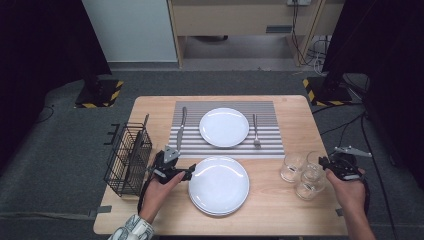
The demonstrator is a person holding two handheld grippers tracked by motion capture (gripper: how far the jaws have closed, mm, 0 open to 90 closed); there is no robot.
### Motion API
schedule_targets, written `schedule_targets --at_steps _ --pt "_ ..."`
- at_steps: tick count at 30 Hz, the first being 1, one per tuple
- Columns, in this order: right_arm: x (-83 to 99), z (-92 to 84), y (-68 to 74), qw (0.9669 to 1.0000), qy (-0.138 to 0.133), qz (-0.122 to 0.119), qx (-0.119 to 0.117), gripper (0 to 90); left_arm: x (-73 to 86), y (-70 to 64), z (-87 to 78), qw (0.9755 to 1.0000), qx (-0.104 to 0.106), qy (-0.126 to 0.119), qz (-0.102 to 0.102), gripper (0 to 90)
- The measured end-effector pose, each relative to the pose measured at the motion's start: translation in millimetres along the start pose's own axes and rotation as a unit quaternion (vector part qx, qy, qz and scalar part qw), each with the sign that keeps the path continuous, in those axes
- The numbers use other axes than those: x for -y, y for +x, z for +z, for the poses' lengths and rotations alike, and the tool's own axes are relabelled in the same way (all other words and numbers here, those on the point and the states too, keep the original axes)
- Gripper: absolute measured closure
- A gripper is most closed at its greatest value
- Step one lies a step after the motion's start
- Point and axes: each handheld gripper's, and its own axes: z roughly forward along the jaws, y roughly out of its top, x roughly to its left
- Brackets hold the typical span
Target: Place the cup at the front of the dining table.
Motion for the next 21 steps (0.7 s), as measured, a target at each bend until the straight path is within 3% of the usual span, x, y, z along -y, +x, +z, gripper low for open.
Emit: schedule_targets --at_steps 21 --pt "-4.1 -1.2 1.8 0.9998 -0.018 -0.002 0.010 80.8 0.4 1.5 -0.3 1.0000 0.000 0.000 -0.002 7.8"
